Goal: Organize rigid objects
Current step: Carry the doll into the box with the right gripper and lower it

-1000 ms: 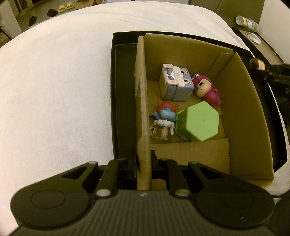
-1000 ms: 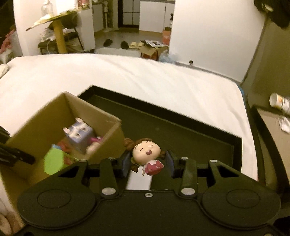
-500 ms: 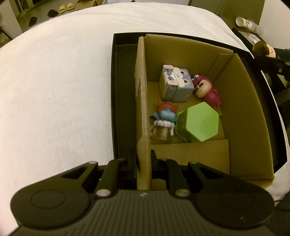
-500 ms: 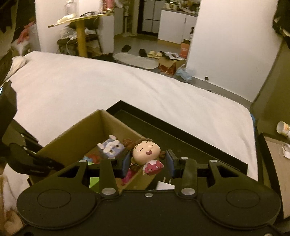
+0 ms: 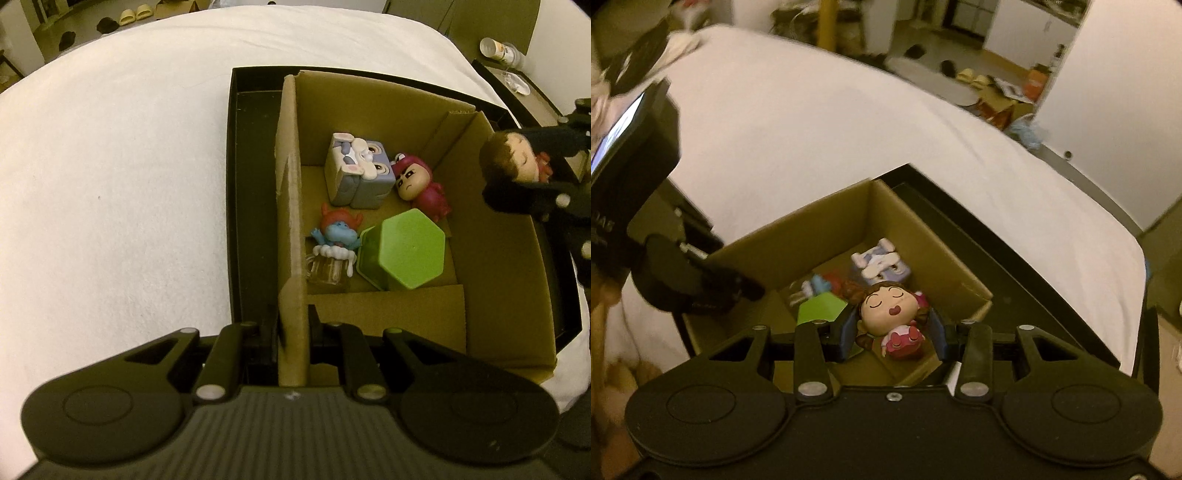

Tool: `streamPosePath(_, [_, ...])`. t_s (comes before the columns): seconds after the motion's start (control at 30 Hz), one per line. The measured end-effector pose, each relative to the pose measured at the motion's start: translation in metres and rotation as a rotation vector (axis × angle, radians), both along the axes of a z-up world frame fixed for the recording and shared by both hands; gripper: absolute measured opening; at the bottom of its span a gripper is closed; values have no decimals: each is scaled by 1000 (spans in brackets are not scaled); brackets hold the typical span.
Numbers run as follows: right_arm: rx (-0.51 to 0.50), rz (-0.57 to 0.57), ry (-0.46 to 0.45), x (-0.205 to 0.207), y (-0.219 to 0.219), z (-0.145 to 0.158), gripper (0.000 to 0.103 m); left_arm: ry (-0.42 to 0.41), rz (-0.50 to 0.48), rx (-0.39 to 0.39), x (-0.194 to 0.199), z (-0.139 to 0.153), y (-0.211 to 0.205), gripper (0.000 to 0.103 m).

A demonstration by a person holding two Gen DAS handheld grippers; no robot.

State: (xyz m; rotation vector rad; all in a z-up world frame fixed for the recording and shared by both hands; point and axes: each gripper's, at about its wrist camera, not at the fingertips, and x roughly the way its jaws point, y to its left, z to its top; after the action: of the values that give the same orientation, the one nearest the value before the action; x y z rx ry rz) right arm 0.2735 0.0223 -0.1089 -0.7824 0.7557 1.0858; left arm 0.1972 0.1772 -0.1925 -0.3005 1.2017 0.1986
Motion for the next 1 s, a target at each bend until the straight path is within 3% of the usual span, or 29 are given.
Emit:
streamPosePath(0.6, [-262,125,-63,-20,30,-42,41,-7,-1,-4,-1,1,-1,13])
streamPosePath(1.0, [-381,144,-19,-19,41,-71,38,-11,-4,-4,-2,1,0,14])
